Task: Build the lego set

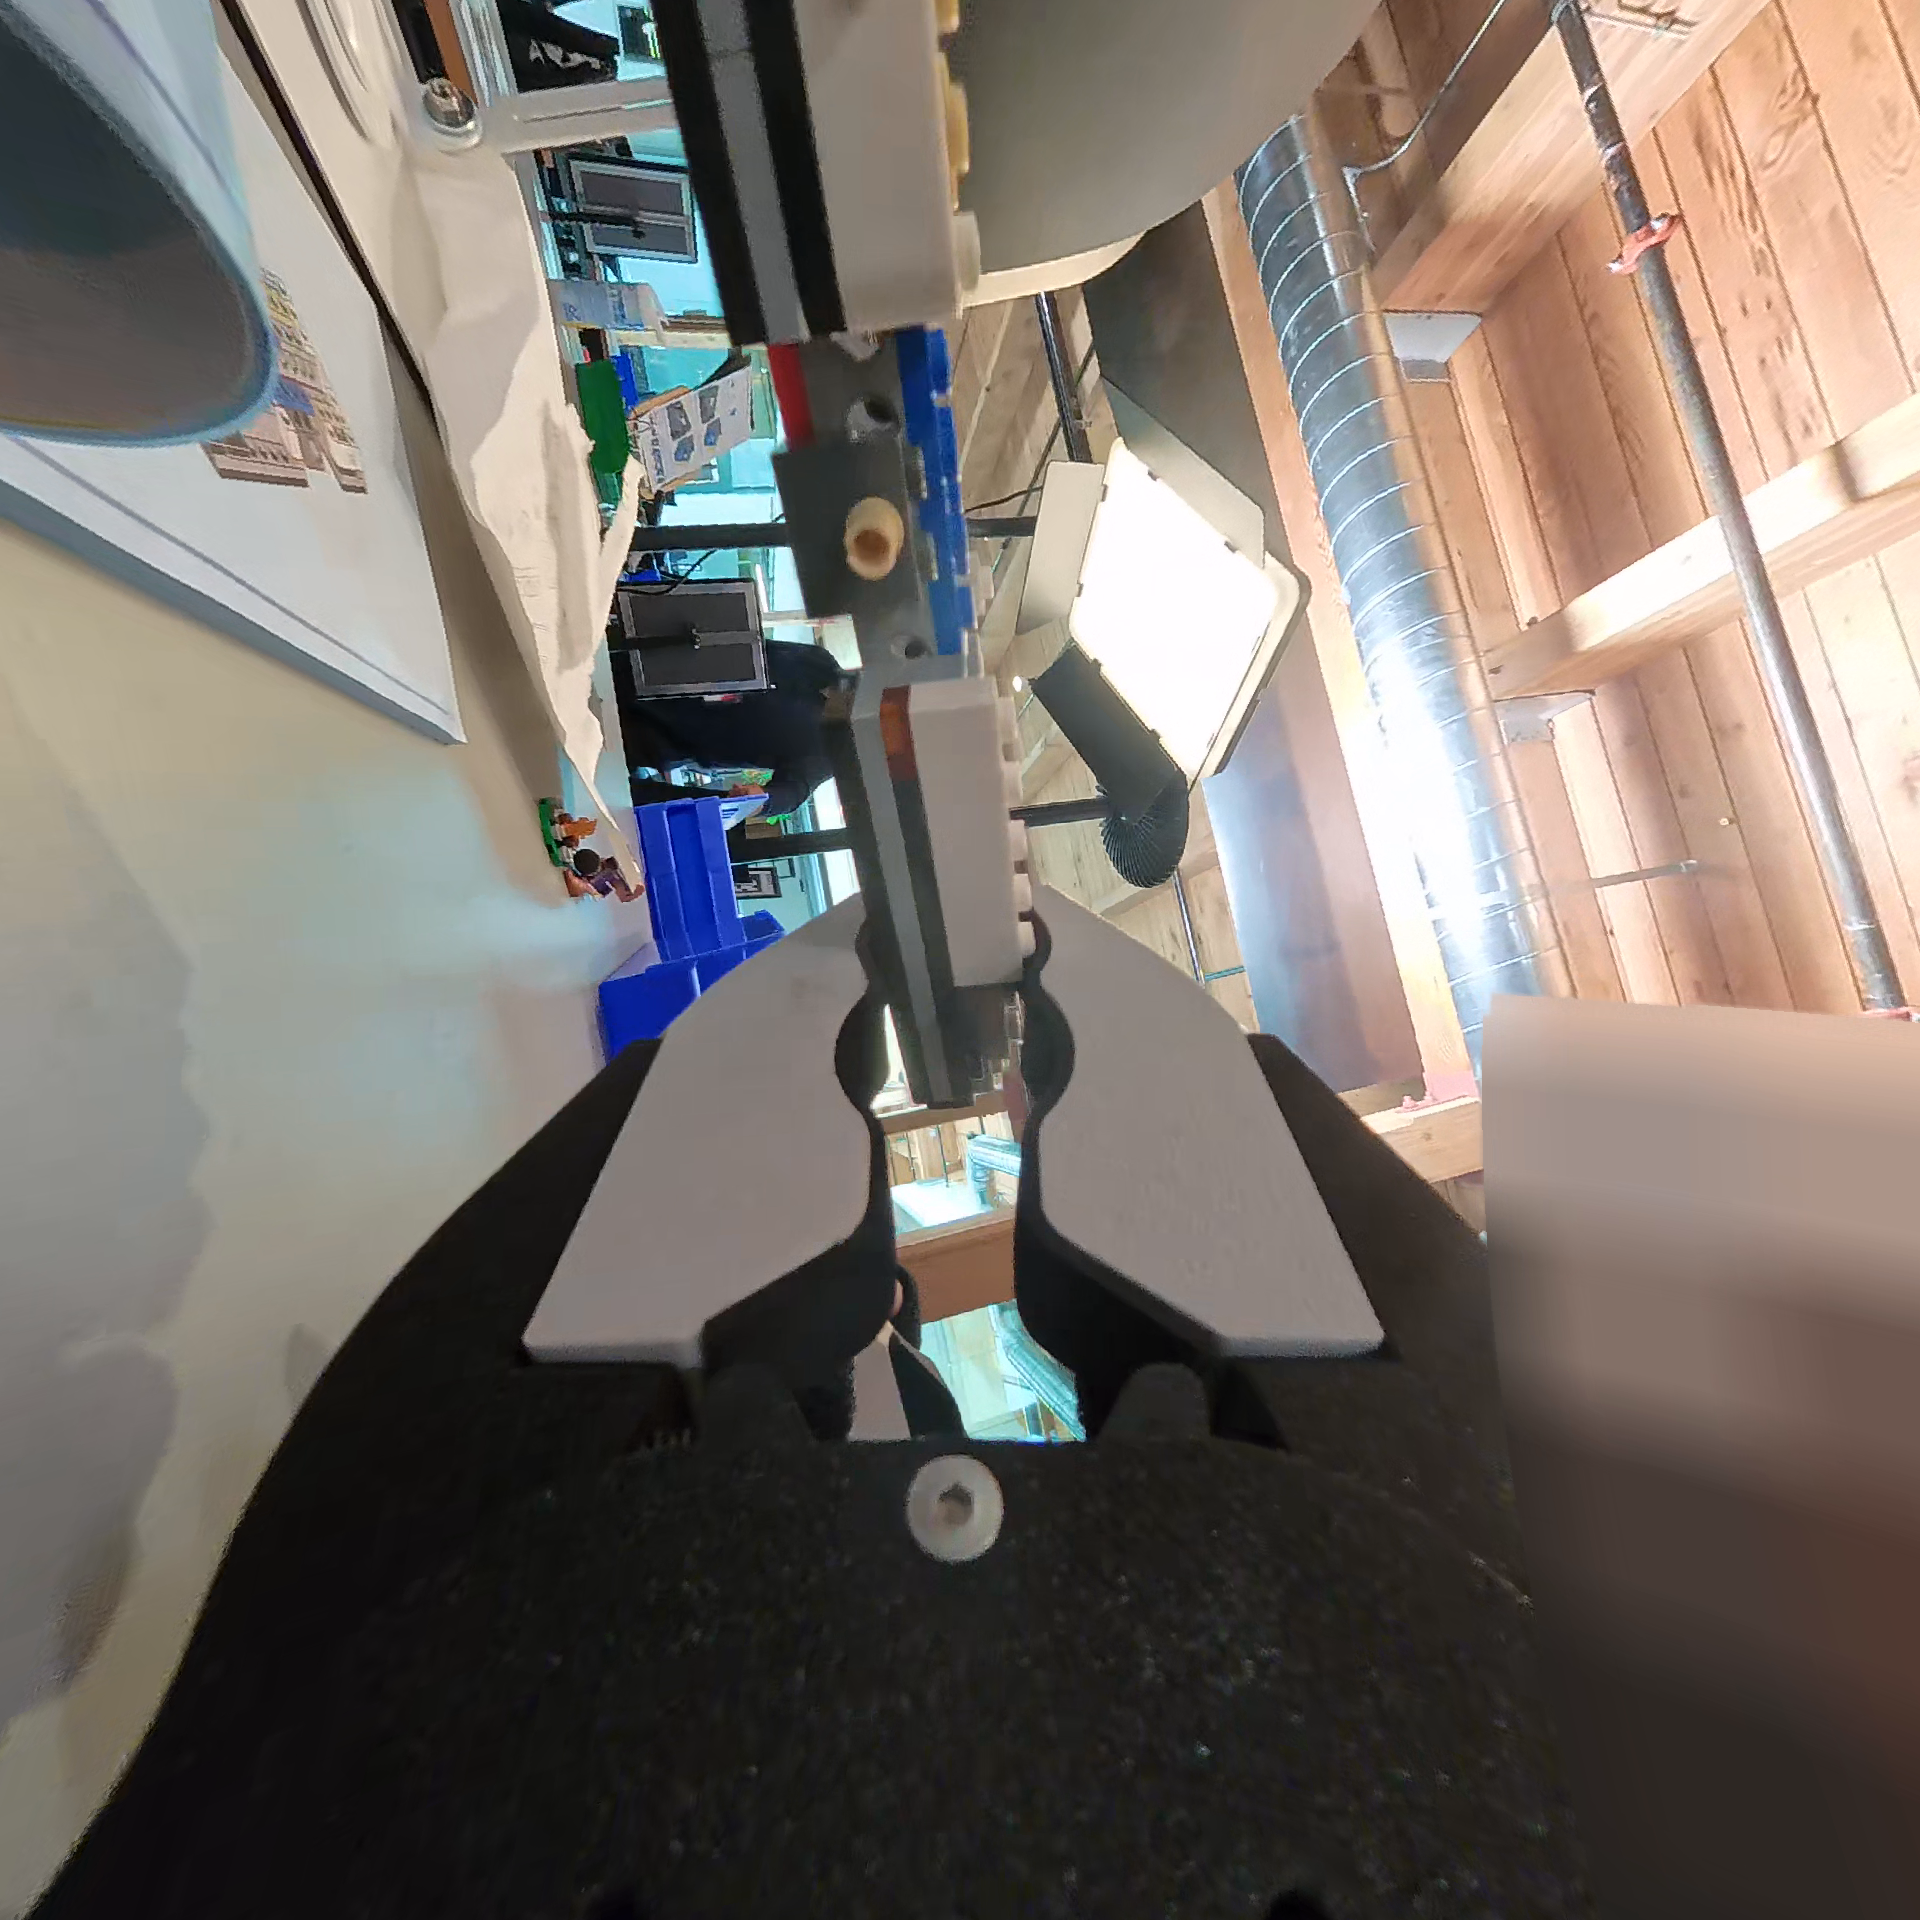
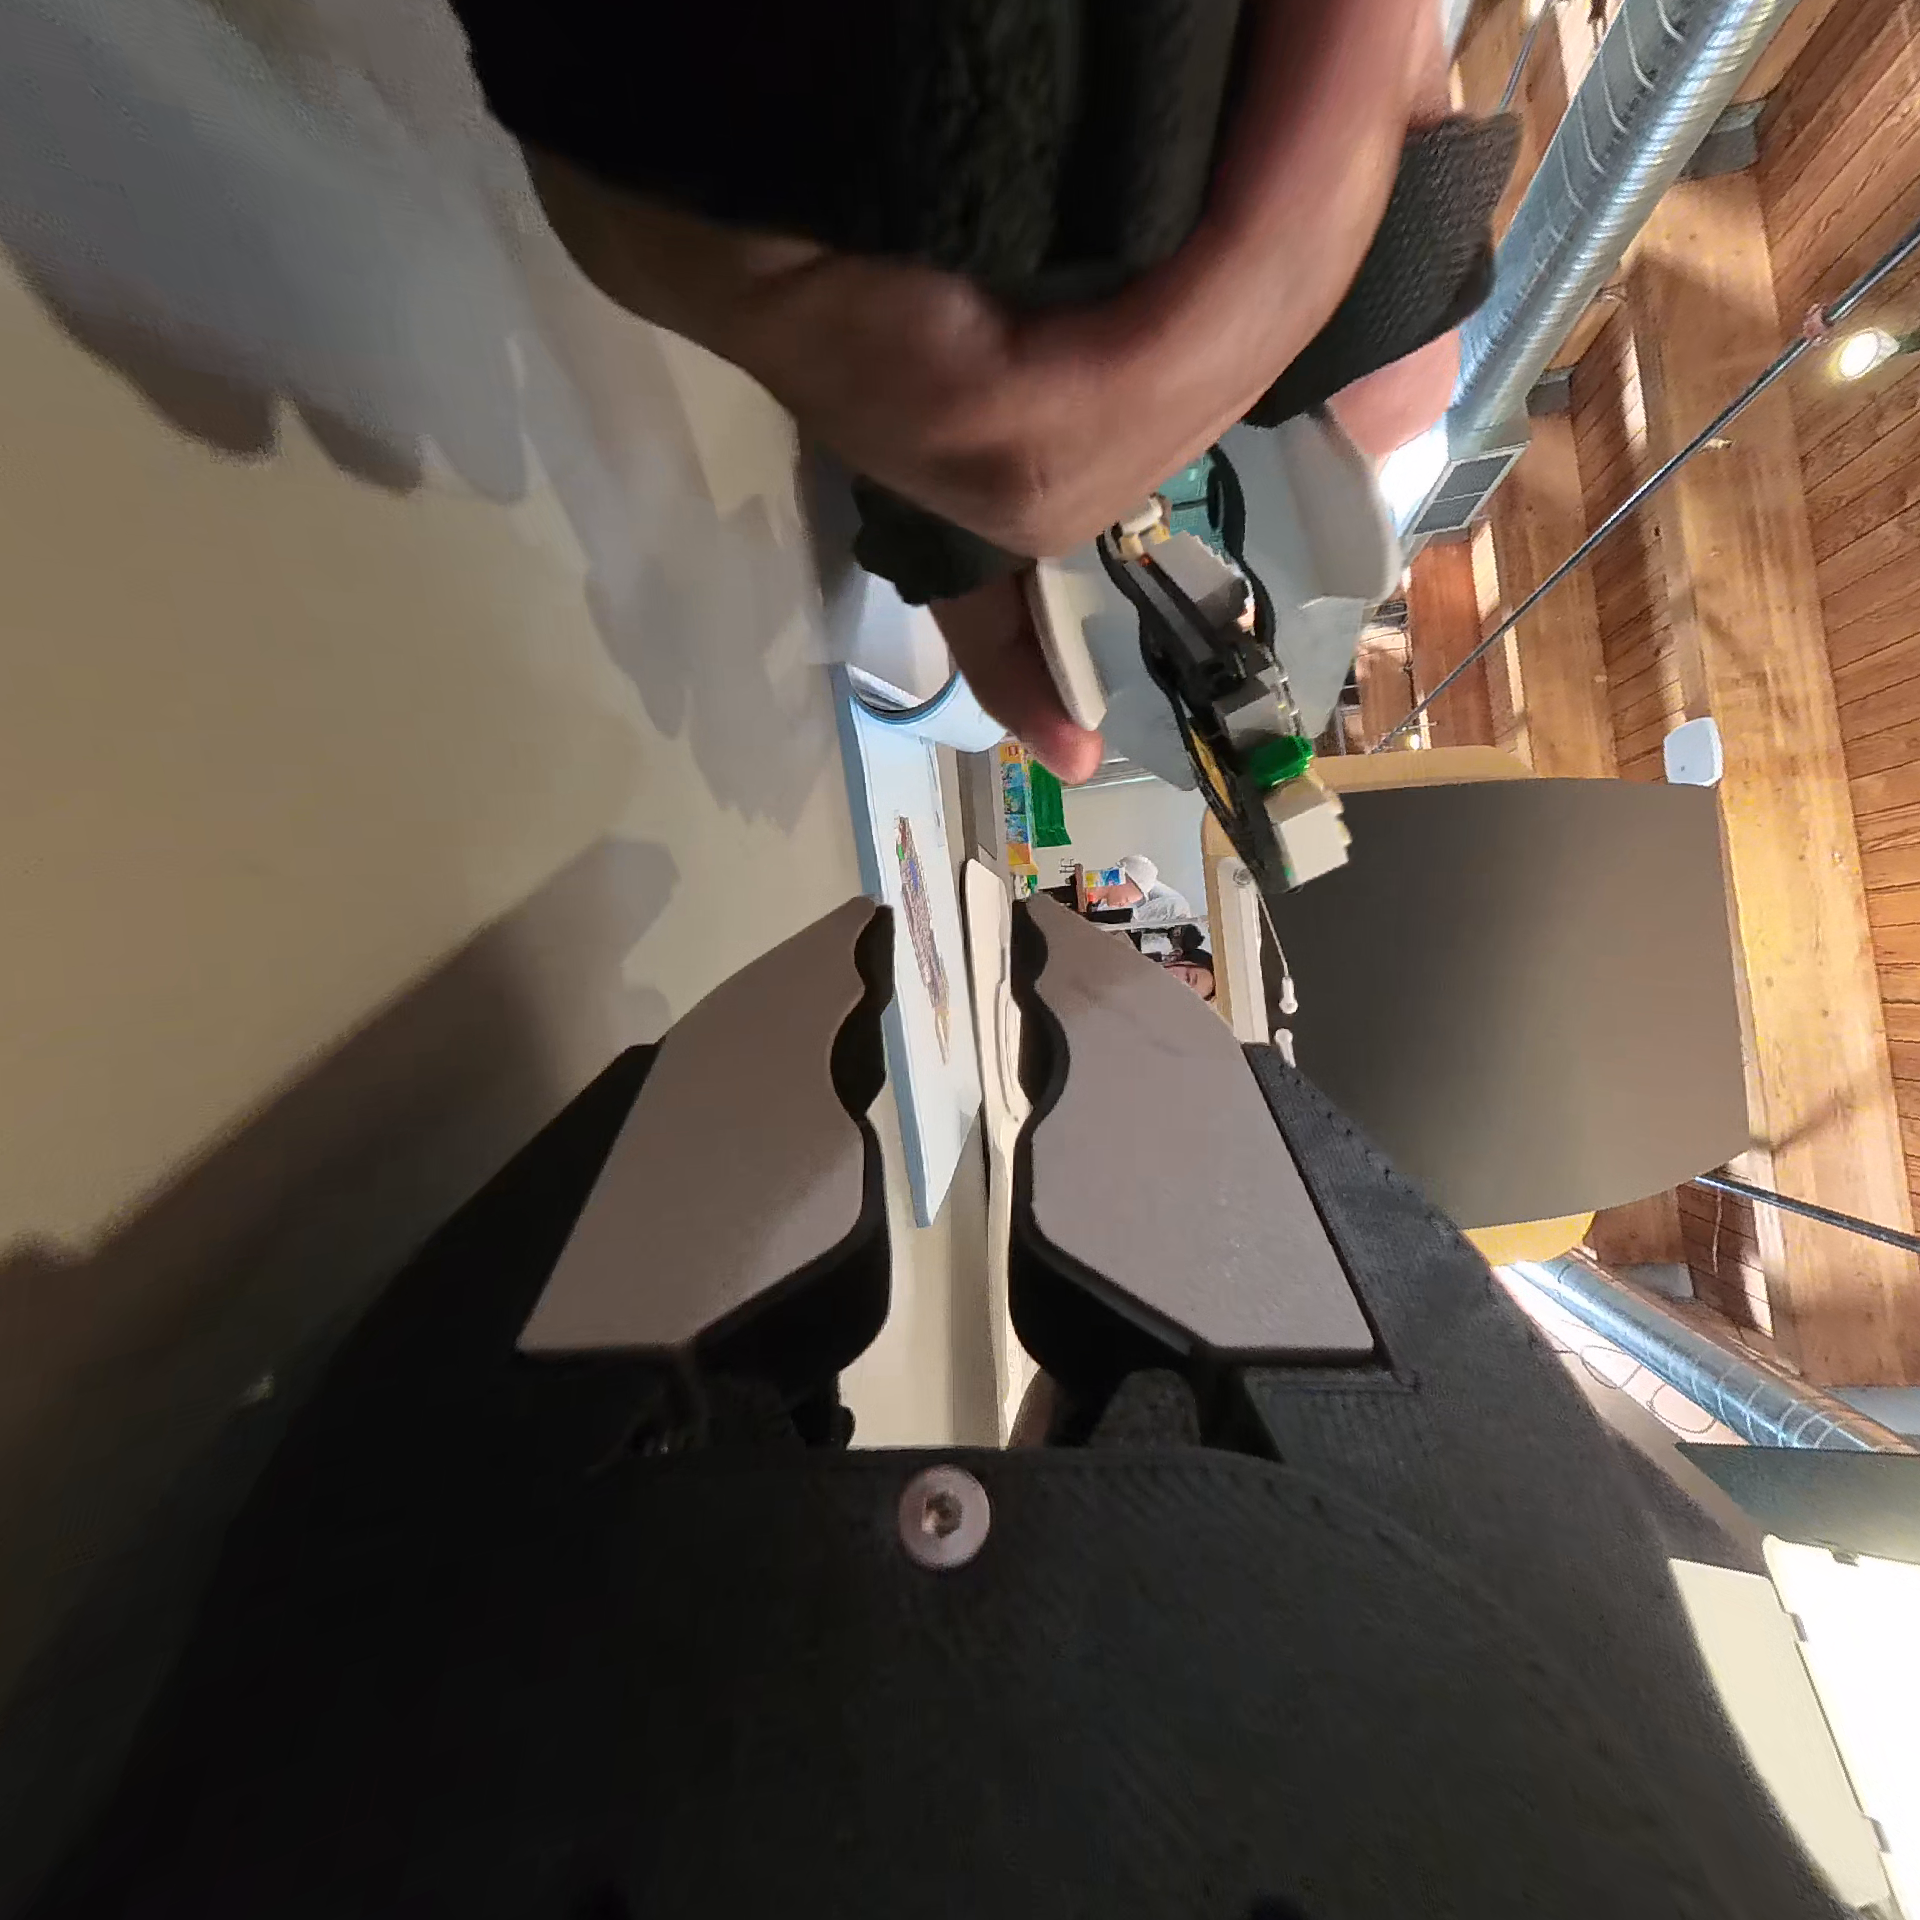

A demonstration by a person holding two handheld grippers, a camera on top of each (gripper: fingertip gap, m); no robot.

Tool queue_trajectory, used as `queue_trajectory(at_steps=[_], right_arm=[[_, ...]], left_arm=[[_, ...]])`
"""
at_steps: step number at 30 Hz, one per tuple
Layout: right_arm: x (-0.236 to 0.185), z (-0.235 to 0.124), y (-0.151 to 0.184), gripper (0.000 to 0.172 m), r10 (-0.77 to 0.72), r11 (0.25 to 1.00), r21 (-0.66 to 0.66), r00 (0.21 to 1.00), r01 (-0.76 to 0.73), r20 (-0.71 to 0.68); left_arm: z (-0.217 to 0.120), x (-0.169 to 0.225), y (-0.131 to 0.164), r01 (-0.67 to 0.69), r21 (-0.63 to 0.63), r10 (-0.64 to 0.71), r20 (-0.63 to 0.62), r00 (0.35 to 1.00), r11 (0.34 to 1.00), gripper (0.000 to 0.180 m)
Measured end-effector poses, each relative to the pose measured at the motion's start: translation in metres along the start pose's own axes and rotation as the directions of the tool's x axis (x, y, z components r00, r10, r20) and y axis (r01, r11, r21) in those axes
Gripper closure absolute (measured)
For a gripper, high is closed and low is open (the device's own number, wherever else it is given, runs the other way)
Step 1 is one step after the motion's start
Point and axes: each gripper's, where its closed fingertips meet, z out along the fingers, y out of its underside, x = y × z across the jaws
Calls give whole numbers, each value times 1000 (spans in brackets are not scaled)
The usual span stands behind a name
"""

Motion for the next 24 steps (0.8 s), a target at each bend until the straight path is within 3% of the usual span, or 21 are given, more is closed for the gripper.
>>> queue_trajectory(at_steps=[11,19,24], right_arm=[[-7,-5,9,155,-40,998,-41,999,41,22],[-11,-9,11,157,50,998,-45,996,-47,68],[-13,-11,11,158,96,995,-47,991,-92,95]], left_arm=[[1,-8,1,-58,-24,59,38,998,998,160],[-7,-38,-2,-215,-70,225,246,943,974,160],[-8,-47,0,-218,-104,239,284,929,970,160]])
